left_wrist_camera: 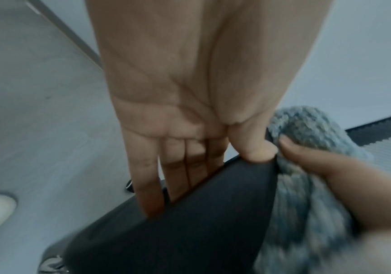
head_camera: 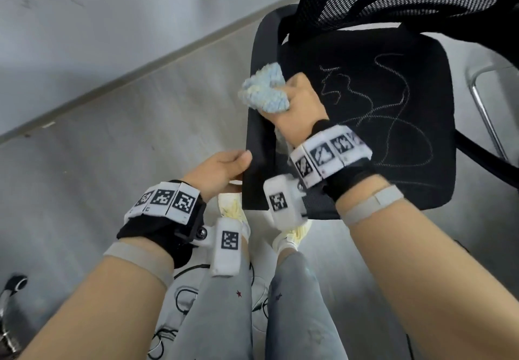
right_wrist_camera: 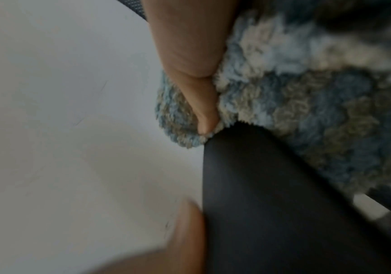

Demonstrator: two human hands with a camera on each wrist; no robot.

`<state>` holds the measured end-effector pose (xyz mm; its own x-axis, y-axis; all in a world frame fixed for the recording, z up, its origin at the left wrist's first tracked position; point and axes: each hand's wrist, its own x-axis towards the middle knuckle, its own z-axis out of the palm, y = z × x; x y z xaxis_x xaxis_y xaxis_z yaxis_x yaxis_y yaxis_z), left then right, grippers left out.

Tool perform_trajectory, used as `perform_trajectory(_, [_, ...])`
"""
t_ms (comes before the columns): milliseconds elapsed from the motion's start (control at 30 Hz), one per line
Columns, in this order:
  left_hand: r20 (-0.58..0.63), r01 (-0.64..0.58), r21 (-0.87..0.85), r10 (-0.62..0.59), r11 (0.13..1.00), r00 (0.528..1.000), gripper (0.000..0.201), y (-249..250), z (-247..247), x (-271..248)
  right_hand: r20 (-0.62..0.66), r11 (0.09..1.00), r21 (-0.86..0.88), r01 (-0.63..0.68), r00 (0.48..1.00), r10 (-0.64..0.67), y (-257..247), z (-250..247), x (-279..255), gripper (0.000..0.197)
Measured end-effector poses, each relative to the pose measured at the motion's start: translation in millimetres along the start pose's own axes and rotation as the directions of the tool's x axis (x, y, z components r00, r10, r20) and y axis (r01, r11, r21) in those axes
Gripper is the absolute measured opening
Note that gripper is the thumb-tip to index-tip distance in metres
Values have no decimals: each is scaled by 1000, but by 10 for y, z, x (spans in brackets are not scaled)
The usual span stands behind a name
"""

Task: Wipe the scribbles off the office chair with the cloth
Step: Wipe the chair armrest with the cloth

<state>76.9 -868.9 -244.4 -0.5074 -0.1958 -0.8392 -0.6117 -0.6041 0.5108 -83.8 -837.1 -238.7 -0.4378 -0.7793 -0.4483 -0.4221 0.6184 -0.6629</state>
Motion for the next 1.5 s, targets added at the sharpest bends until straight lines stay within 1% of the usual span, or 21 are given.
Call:
perform_trajectory(100, [10, 73, -83, -72, 994, 997, 60, 40, -34, 63, 76, 998, -23, 53, 996, -51, 146, 109, -414, 7])
perform_trajectory(167, [63, 119, -93, -114, 989, 991, 83, 37, -45, 83, 126, 996, -69, 57, 991, -48, 197, 135, -521, 12])
perform_trajectory(200, [81, 129, -100, -122, 987, 989, 89, 28, -45, 78, 134, 997, -72, 42, 991, -32, 172, 101, -484, 15])
perform_trajectory(333, [98, 112, -110, -101, 988, 990, 95, 21, -46, 37, 21, 1000, -1, -30, 999, 30, -46, -72, -13, 23])
perform_trajectory(400, [79, 100, -102, -92, 990, 993, 95, 57, -59, 45, 14, 998, 36, -49, 999, 48, -85, -93, 97, 25])
perform_trajectory(467, [60, 98, -93, -93, 991, 994, 97, 104, -75, 68, 45, 999, 17, -41, 998, 40, -78, -45, -60, 7])
perform_trajectory(533, [59, 100, -83, -95, 992, 994, 100, 131, -90, 101, 113, 998, 9, -61, 992, 60, -30, 21, -355, 32])
perform_trajectory(567, [62, 103, -76, -99, 992, 993, 100, 139, -98, 108, 147, 996, 44, -83, 986, 75, -7, 59, -521, 35])
perform_trajectory(600, [68, 107, -64, -103, 992, 992, 98, 141, -104, 108, 176, 997, 52, -59, 983, 49, 60, 106, -658, 32])
perform_trajectory(667, [72, 116, -23, -114, 993, 991, 92, 139, -98, 114, 226, 999, -45, -1, 974, 11, 161, 192, -842, 14])
perform_trajectory(700, [68, 118, -7, -117, 993, 991, 88, 135, -91, 122, 252, 994, -105, 29, 968, -2, 191, 220, -894, 15])
perform_trajectory(733, [60, 119, -4, -119, 993, 991, 82, 128, -93, 132, 264, 990, -132, 46, 964, -9, 217, 244, -914, 23])
perform_trajectory(800, [42, 115, -17, -114, 993, 993, 65, 135, -99, 127, 281, 989, -138, 56, 960, -15, 255, 258, -911, 30])
perform_trajectory(900, [7, 108, 16, -109, 994, 994, 40, 154, -83, 108, 313, 988, -110, 111, 947, -71, 327, 209, -899, 32])
perform_trajectory(1000, [-61, 110, 71, -106, 991, 993, 14, 221, -7, 85, 248, 995, -28, 100, 964, -90, 357, 153, -892, 26])
perform_trajectory(1033, [-78, 115, 71, -109, 991, 991, 12, 246, 28, 77, 210, 997, 8, 75, 975, -75, 355, 141, -887, 22])
perform_trajectory(1100, [-123, 111, 57, -104, 992, 987, 20, 300, 74, 51, 138, 996, 89, 22, 990, -34, 339, 113, -866, 17])
perform_trajectory(1200, [-245, 123, 62, -104, 991, 964, 34, 355, 63, 51, 55, 979, 194, -67, 997, 57, 362, 43, -819, 20])
perform_trajectory(1300, [-377, 87, 133, -31, 987, 926, 41, 396, -5, 69, -8, 959, 256, -118, 992, 124, 454, -73, -786, 23])
perform_trajectory(1400, [-519, 72, 324, 114, 943, 847, 43, 444, -11, 79, -61, 942, 315, -118, 988, 144, 587, -191, -785, 20])
perform_trajectory(1500, [-611, 29, 446, 281, 894, 740, 37, 493, 51, 114, -85, 924, 359, -133, 981, 174, 779, -319, -815, 22])
